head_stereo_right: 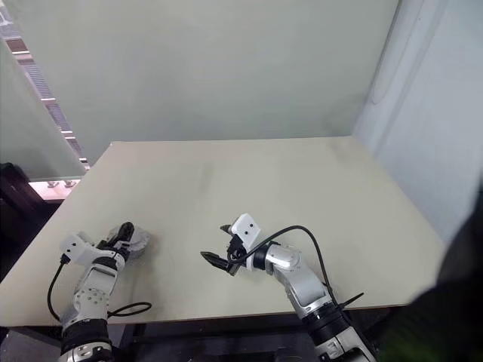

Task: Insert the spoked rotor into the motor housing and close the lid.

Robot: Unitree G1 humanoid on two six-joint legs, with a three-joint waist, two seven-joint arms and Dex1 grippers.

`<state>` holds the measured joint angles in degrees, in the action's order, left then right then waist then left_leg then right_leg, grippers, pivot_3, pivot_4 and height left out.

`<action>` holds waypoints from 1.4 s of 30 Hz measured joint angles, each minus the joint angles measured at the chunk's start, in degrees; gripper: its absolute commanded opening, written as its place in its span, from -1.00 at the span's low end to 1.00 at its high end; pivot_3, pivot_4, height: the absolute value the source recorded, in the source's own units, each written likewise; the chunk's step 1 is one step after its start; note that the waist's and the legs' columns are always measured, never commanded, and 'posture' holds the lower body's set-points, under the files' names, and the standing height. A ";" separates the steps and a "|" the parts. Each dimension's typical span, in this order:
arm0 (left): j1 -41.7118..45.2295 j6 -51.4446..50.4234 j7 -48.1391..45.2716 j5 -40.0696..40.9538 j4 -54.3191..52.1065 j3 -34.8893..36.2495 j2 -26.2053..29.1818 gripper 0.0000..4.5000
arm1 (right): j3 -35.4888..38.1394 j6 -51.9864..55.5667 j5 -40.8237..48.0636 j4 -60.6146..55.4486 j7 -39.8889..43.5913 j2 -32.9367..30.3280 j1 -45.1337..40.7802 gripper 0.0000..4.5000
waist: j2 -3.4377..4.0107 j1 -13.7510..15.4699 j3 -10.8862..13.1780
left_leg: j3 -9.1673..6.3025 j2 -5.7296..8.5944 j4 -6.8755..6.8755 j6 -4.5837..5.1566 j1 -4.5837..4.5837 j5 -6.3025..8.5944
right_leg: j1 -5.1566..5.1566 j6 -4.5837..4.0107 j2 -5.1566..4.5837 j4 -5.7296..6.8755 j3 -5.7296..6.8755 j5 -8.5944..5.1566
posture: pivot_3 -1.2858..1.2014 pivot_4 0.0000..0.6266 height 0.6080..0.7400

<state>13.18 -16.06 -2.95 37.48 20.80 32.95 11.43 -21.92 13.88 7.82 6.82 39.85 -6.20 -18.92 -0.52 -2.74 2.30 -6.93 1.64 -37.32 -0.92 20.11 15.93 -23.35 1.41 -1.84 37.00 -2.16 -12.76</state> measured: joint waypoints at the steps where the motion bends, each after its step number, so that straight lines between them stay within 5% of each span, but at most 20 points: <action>1: -0.18 0.30 0.35 -0.66 -0.08 -0.07 0.03 0.99 | 0.00 0.00 -0.03 0.11 0.00 0.08 -0.01 1.00 | 0.00 -0.01 0.00 | 0.01 0.00 -0.01 0.00 -0.01 0.00 | 0.01 0.01 0.00 0.00 -0.01 0.01 | 0.03 -1.00 1.00; 12: -8.59 6.99 4.33 -12.25 -12.91 -2.70 2.40 0.99 | 0.42 -0.24 -0.35 2.06 -0.26 0.45 -0.24 1.00 | 0.00 0.14 0.00 | 0.05 -0.03 0.01 -0.02 -0.14 -0.02 | 0.11 -0.02 0.01 0.03 -0.02 0.05 | 0.03 -1.00 1.00; 18: -12.96 5.07 -6.86 -11.54 -22.52 -8.60 6.06 0.99 | 2.54 -0.33 -0.30 3.46 -1.34 0.63 -0.66 1.00 | 0.01 0.29 0.01 | 0.10 -0.02 -0.03 -0.02 -0.15 -0.03 | 0.15 -0.02 0.02 0.05 0.00 0.05 | 0.03 -1.00 1.00; 24: -13.25 -3.75 -22.05 -9.98 -33.74 -23.67 13.04 0.99 | 8.16 2.35 0.64 3.07 -4.42 -0.90 -1.25 1.00 | 0.10 -0.08 0.04 | 0.19 -0.03 -0.02 0.00 -0.24 -0.03 | 0.19 -0.02 0.07 0.09 -0.08 0.05 | 0.03 -1.00 1.00; 31: -9.64 -8.53 -29.75 -10.52 -34.06 -31.61 15.31 0.99 | 14.23 6.76 1.30 -1.67 -7.04 -5.83 0.76 1.00 | 0.21 -0.09 0.09 | 0.20 -0.19 0.07 0.01 -0.28 -0.03 | 0.15 -0.02 0.23 0.10 -0.10 0.05 | 0.03 -1.00 1.00; 42: -10.37 -8.77 -33.33 -13.11 -30.20 -32.73 15.31 0.99 | 16.46 10.55 1.85 -7.49 -10.21 -6.50 6.54 1.00 | 0.31 -0.07 0.14 | 0.28 -0.18 0.03 0.02 -0.31 -0.03 | 0.20 -0.02 0.21 0.10 -0.17 0.04 | 0.03 -1.00 1.00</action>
